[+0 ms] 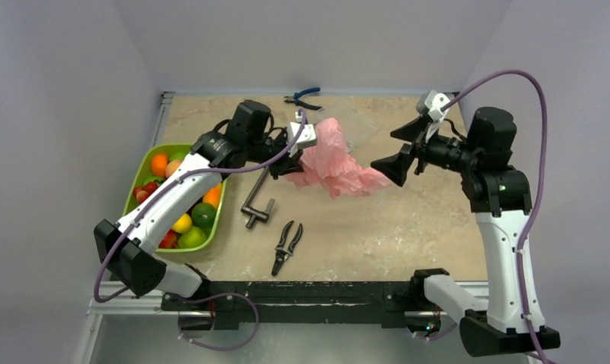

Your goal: Place the fake fruits into the plastic bag and tie a complex knot

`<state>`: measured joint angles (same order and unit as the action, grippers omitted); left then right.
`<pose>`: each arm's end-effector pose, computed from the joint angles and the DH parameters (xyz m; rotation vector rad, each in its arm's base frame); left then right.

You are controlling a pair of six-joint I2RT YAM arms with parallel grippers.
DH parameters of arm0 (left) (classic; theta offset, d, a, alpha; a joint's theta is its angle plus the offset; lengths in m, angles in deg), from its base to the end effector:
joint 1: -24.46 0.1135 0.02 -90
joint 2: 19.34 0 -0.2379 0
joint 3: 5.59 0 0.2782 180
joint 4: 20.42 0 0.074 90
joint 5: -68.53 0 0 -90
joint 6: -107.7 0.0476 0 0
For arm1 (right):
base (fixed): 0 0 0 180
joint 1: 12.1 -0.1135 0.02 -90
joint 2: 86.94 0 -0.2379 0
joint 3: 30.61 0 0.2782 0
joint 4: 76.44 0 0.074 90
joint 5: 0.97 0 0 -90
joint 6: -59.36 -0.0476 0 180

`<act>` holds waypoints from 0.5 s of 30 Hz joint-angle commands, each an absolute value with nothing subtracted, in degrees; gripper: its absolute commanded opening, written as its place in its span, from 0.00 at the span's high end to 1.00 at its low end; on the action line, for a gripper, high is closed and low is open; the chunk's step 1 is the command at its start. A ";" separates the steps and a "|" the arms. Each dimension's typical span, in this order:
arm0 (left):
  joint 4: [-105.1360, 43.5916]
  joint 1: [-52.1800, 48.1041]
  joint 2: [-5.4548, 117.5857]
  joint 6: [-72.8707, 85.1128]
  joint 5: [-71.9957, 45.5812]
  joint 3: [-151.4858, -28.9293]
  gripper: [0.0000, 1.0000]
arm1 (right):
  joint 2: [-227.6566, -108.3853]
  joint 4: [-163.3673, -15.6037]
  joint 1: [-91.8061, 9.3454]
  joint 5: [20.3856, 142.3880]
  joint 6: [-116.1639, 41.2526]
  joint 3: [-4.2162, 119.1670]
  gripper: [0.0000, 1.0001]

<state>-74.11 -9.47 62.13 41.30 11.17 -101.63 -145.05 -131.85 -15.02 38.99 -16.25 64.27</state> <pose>0.2698 -0.2125 0.3468 1.3303 1.7851 -0.7374 0.2141 0.0475 0.4486 -0.8358 1.6276 0.6812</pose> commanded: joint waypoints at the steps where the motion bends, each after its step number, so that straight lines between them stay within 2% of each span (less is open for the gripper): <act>1: -70.72 -12.94 64.60 43.37 12.23 -101.54 1.00 | -150.64 -131.18 -18.40 37.92 -15.93 62.89 0.01; 7: -68.93 -15.69 69.75 41.47 10.86 -105.29 1.00 | -156.27 -127.04 -27.44 42.27 -16.59 63.35 0.01; 10: -67.60 -15.94 69.33 41.18 11.25 -104.48 1.00 | -155.86 -121.79 -28.21 45.58 -20.17 59.59 0.03; 13: -67.00 -15.87 67.59 40.95 10.63 -102.68 1.00 | -155.11 -120.60 -28.22 47.20 -20.10 57.44 0.09; 15: -67.65 -15.80 66.88 40.65 10.22 -101.96 1.00 | -154.34 -121.63 -28.26 45.38 -20.29 56.75 0.06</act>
